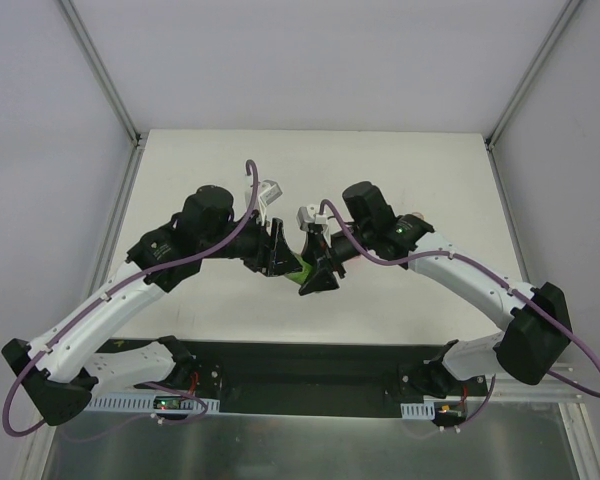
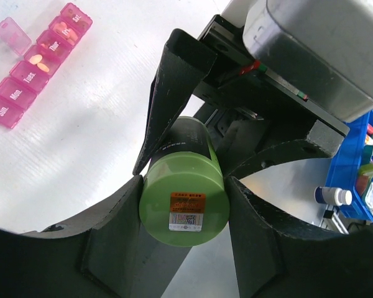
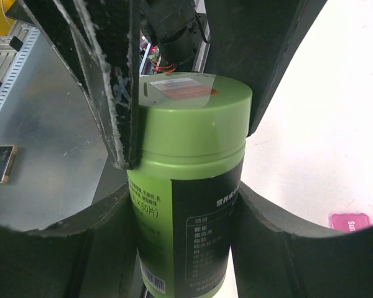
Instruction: Sort the pills into containers
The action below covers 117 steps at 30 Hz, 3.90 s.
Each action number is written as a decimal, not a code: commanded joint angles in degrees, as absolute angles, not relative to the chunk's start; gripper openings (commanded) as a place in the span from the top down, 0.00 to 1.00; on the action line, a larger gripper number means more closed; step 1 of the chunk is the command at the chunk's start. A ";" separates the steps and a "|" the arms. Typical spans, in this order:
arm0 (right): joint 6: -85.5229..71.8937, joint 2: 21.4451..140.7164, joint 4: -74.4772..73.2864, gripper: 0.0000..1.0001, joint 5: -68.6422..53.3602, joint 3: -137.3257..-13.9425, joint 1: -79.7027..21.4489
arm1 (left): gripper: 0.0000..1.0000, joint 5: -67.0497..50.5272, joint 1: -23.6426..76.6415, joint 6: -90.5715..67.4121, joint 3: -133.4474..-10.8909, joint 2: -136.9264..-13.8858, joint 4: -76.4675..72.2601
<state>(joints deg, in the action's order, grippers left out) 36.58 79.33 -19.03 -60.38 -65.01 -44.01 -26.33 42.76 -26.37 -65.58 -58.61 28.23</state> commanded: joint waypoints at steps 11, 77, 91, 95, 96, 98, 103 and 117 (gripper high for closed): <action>36.83 78.49 -16.88 0.14 -58.10 -66.89 -42.71 | 1.00 -26.81 41.40 -26.10 -66.97 -56.43 30.41; 24.78 98.16 -28.27 0.63 -42.97 -83.13 -26.63 | 0.01 -39.98 -1.14 -10.29 -46.24 -50.63 16.52; 27.25 119.88 -37.35 0.88 -36.30 -100.46 -25.75 | 0.18 -45.70 2.45 -11.34 -36.65 -50.18 13.89; 28.03 121.90 -38.06 0.88 -35.95 -100.99 -25.75 | 0.18 -46.14 3.60 -11.95 -37.09 -52.47 13.71; 28.04 122.60 -38.14 0.88 -36.12 -100.99 -25.75 | 0.19 -46.06 3.69 -12.04 -37.09 -52.73 13.62; 28.12 123.05 -38.32 0.88 -36.47 -100.99 -25.75 | 0.19 -45.88 3.78 -12.13 -36.92 -53.17 13.62; 28.48 123.40 -38.50 0.88 -37.79 -100.81 -25.75 | 0.20 -42.11 7.46 -14.94 -37.35 -55.28 12.93; 28.56 121.91 -38.32 0.88 -40.34 -99.06 -25.75 | 0.54 -28.56 26.28 -25.48 -52.99 -84.61 3.96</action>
